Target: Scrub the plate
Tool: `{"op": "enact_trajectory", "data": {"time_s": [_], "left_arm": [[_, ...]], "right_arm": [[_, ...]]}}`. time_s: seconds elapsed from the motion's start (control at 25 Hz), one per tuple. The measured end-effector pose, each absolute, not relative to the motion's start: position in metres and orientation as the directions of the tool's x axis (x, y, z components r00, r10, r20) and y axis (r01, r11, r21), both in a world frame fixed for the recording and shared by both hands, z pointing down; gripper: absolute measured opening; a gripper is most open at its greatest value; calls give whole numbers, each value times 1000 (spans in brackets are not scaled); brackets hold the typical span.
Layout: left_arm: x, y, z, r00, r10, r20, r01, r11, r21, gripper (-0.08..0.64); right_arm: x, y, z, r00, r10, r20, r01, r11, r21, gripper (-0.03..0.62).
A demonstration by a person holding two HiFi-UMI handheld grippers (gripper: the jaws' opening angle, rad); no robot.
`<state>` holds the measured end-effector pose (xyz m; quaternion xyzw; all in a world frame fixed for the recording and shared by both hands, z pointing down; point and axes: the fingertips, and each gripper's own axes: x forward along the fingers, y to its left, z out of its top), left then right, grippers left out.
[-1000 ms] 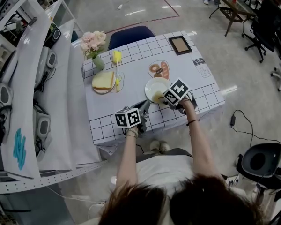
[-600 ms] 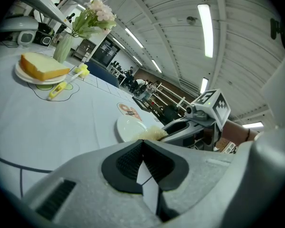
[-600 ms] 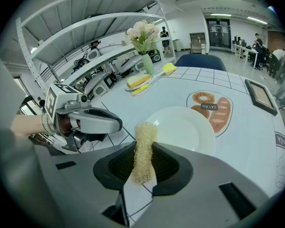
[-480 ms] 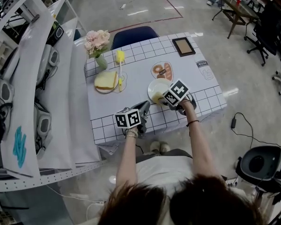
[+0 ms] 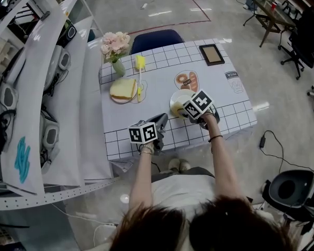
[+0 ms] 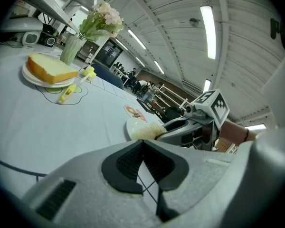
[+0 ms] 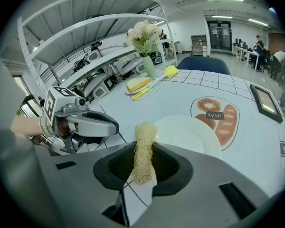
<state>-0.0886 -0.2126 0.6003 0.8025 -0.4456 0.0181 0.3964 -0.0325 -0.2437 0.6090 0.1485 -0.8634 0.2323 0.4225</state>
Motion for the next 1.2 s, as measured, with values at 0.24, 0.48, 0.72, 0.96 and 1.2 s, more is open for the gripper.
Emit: {"op": "enact_trajectory", "data": {"time_s": [0.24,0.48,0.72,0.96,1.2], "left_arm": [[-93,-217,602,600,-702,384,-730,-284,622,11],[-95,-221,604,601,-701,384,-728,-282,625,11],[-97,-227,604,599,-701,387,-731,-282,621,11],[-98,-229,604,601,-701,383,-727,-281,626,11],[-99,-231,602,600,-700,387,-733,-287,616,11]], "right_arm": [[-38,-251,610,-605,-70,793,-455,848,-272,84],[-40,-257,611,-608,-77,790,-456,848,-269,84],[-43,-266,609,-612,-86,786,-456,851,-262,84],[-45,-273,609,-615,-109,781,-472,845,-254,84],[-47,-281,609,-617,-136,775,-490,837,-243,84]]}}
